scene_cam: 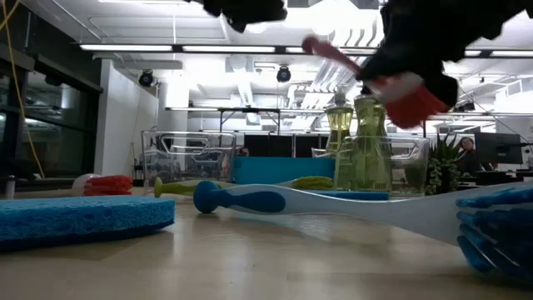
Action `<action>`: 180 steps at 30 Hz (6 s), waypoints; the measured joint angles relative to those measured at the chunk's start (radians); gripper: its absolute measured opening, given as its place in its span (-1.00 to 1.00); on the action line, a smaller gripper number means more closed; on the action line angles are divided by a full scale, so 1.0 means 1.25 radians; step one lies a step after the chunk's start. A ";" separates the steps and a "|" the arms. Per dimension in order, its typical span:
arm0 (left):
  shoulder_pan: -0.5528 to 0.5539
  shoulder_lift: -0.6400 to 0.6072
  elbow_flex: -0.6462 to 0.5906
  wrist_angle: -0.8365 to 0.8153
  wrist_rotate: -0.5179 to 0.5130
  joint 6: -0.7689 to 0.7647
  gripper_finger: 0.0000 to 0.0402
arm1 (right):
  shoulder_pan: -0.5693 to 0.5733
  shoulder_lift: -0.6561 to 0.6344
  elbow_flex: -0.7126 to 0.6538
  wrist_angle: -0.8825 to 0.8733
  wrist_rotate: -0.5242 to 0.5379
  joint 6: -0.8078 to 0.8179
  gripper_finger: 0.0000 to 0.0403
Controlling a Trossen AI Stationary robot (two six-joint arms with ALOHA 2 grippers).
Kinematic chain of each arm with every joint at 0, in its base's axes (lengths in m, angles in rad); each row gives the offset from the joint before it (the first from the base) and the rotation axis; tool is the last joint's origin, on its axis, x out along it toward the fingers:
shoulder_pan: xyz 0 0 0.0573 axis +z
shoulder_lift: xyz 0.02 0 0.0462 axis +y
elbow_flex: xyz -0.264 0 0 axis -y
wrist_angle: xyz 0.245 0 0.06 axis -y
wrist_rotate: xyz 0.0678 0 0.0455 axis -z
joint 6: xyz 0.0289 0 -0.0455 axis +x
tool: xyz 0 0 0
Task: Pick & Place Kitchen Sink Supplies
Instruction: Put the red dish brush into the left transparent bin
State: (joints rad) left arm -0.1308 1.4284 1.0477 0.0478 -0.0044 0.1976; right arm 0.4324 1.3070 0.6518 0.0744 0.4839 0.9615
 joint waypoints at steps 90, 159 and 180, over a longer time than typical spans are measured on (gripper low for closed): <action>0.116 0.000 0.000 0.467 0.082 -0.290 -0.37 | -0.318 0.038 0.100 0.304 -0.393 -0.686 -0.74; 0.364 -0.216 0.000 -0.224 0.184 0.299 -0.68 | -0.377 -0.134 0.100 0.039 -0.373 -0.476 0.33; 0.552 -0.080 0.000 -0.342 0.256 0.580 -0.66 | -0.377 -0.134 0.100 0.036 -0.307 -0.428 0.34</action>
State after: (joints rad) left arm 0.5597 1.3281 1.0481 -0.3799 0.3151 0.9225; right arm -0.0385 1.1391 0.7765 0.1192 0.1001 0.4270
